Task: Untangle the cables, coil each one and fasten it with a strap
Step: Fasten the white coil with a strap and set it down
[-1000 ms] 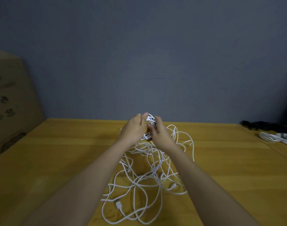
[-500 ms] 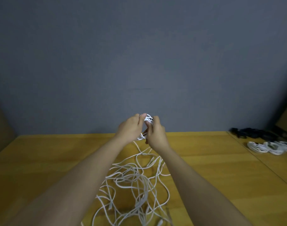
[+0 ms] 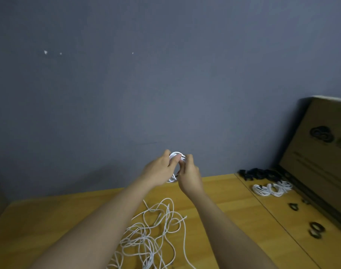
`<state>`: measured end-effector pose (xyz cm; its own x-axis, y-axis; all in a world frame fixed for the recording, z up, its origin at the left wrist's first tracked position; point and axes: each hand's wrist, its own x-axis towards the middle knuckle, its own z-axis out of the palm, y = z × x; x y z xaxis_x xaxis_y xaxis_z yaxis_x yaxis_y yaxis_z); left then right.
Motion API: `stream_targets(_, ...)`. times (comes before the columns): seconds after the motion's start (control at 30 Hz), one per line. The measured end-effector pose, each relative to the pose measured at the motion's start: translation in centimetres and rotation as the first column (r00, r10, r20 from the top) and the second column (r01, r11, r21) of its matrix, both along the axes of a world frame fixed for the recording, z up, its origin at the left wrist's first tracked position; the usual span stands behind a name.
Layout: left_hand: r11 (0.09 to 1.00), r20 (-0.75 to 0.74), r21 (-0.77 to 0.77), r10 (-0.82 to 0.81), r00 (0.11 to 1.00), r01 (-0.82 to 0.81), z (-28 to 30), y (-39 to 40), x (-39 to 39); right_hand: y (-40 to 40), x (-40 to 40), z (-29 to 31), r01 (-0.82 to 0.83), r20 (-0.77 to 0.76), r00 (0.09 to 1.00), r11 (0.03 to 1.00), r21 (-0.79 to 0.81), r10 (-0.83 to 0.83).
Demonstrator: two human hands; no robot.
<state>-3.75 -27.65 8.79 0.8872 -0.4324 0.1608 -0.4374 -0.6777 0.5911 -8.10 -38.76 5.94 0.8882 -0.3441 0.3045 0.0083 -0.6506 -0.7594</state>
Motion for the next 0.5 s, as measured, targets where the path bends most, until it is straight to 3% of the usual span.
stream_targets(0.27,0.977,0.074,0.064,-0.206,0.976,0.201,5.9,-4.8,-3.9,-5.2,-4.5,5.1,0.097,0.004,0.995,0.995,-0.038,-0.097)
stream_targets(0.5,0.948,0.094,0.02,-0.319,0.943,0.319,6.5,-10.8,-4.9,-12.0,-8.0,4.7,0.221,-0.004,0.975,0.975,-0.035,-0.221)
